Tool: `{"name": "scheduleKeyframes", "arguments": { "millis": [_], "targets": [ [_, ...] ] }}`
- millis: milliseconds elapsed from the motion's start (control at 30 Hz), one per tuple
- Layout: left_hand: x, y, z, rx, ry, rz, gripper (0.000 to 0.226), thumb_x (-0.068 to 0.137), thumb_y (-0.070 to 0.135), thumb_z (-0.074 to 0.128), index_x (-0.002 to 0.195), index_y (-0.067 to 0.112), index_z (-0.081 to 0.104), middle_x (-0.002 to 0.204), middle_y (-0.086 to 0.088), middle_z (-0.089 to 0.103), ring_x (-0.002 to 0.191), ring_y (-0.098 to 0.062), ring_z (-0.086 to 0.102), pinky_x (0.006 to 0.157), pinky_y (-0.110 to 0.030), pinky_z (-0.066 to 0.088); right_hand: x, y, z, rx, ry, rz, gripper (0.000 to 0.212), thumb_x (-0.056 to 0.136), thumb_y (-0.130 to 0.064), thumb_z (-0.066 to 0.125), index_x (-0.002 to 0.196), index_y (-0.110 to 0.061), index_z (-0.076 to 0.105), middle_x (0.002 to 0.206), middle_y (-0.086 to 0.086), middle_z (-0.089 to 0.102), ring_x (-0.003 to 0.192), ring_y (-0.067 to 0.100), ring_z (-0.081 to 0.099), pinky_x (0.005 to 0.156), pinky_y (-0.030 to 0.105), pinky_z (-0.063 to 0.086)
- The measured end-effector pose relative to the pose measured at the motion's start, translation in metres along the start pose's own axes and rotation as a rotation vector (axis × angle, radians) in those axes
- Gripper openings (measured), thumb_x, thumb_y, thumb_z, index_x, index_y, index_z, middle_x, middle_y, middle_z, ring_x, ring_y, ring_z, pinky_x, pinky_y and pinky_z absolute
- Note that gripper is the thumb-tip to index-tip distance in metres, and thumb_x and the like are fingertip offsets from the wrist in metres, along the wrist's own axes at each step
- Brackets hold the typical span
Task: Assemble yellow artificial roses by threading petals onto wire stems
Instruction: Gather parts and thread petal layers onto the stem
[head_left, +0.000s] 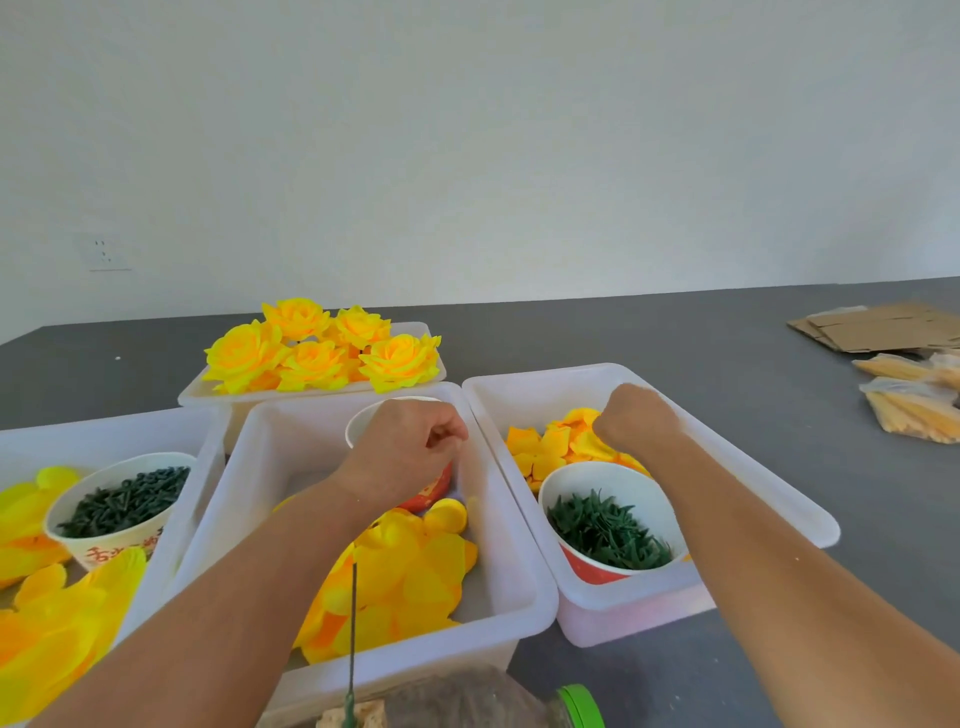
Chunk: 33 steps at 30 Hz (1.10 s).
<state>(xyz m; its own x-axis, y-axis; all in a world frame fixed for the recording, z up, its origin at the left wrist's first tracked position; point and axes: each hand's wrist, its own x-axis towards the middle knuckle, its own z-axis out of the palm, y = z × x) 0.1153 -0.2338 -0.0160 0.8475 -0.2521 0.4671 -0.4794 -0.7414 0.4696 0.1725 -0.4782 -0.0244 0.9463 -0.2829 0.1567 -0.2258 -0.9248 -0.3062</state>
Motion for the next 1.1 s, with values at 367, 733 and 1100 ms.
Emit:
{"name": "scheduleKeyframes", "arguments": {
  "millis": [367, 733, 1100],
  "targets": [
    [0.001, -0.001, 0.0, 0.069, -0.004, 0.016, 0.017, 0.083, 0.009, 0.059, 0.088, 0.018, 0.072, 0.088, 0.001, 0.071, 0.082, -0.013, 0.06, 0.076, -0.02, 0.043, -0.01, 0.023, -0.028, 0.066, -0.029, -0.002, 0.042, 0.089, -0.032, 0.056, 0.052, -0.016, 0.042, 0.057, 0.001, 0.042, 0.053, 0.016, 0.039, 0.047, 0.022, 0.03],
    [0.0, -0.001, 0.001, 0.078, -0.003, -0.007, 0.017, 0.086, 0.011, 0.057, 0.091, 0.018, 0.072, 0.092, 0.0, 0.071, 0.087, -0.017, 0.061, 0.082, -0.031, 0.049, -0.027, 0.007, -0.031, 0.42, 0.273, -0.35, 0.017, 0.078, -0.014, 0.073, 0.07, -0.001, 0.065, 0.066, 0.004, 0.056, 0.067, 0.02, 0.051, 0.065, 0.03, 0.039],
    [0.006, 0.017, -0.003, -1.09, -0.018, -0.53, 0.047, 0.072, 0.051, 0.059, 0.088, 0.006, 0.065, 0.077, -0.01, 0.069, 0.066, -0.019, 0.065, 0.06, -0.029, 0.054, -0.077, -0.074, -0.015, 0.283, 0.552, -1.113, 0.018, 0.073, -0.013, 0.069, 0.062, -0.002, 0.061, 0.063, 0.012, 0.059, 0.058, 0.029, 0.057, 0.056, 0.034, 0.046]
  ]
}}
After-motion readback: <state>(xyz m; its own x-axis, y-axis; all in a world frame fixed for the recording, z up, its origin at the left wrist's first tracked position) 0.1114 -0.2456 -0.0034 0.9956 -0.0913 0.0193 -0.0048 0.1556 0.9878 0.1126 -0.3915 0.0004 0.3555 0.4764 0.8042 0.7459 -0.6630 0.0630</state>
